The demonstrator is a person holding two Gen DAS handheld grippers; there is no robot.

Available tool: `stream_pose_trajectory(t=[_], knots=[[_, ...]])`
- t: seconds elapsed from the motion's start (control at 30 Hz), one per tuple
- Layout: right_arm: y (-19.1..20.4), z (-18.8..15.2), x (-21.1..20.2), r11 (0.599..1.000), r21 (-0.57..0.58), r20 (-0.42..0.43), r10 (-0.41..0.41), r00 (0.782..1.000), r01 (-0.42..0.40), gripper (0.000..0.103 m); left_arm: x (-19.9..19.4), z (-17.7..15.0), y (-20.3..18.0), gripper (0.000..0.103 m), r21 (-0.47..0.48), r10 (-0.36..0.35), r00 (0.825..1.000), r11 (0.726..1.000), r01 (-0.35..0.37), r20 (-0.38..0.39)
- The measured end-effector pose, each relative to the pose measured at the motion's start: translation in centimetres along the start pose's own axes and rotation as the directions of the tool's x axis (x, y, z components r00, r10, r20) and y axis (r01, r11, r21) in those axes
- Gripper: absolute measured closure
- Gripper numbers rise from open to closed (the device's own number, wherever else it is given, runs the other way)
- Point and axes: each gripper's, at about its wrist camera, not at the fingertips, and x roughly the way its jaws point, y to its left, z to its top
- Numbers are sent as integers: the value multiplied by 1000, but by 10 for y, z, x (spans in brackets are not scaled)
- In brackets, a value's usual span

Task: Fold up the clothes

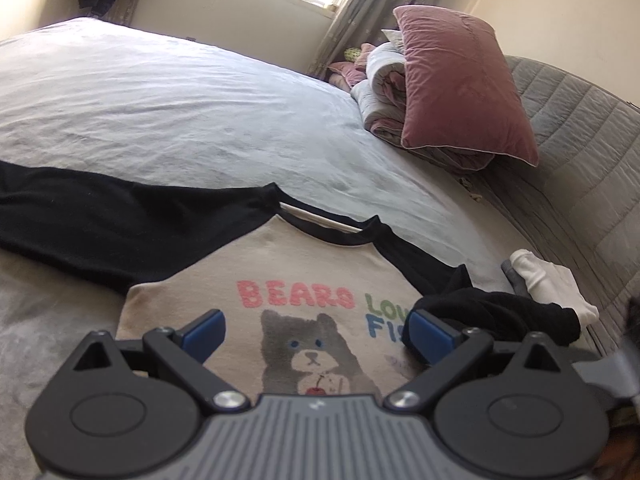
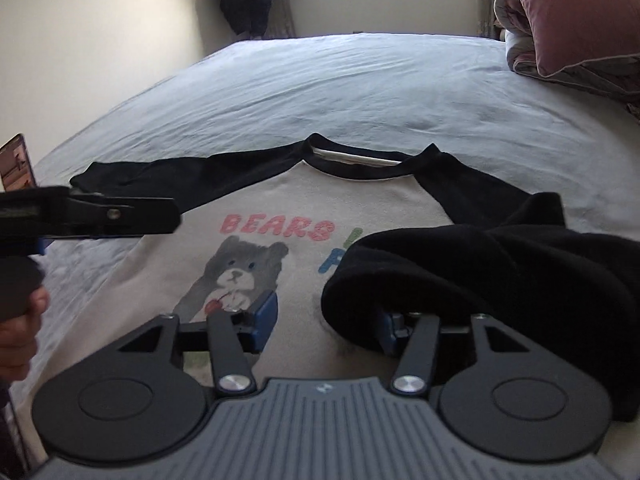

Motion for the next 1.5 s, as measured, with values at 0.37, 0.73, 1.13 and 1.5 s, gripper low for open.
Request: stream_pose_trajectory(t=[0.37,0.73,1.13,1.5], knots=[[-125,-23,-97,939,310,52,-175,983,151,47,15,4,-97,6,382,-182,983,910,160,21],[-215,-61,-103,818,541,86,-284,955,195,46,106,-16,-187,13,648,-231,966,720,250,-116],[-248,-70,-80,769,639,263,-226,938,6,85,148,-32,-218,16,694,-209,960,664,278,-185],[-241,-5,-143,621,738,419,-113,901,-265,87,139,-32,-227,15,741,-193,974,637,214,-115]])
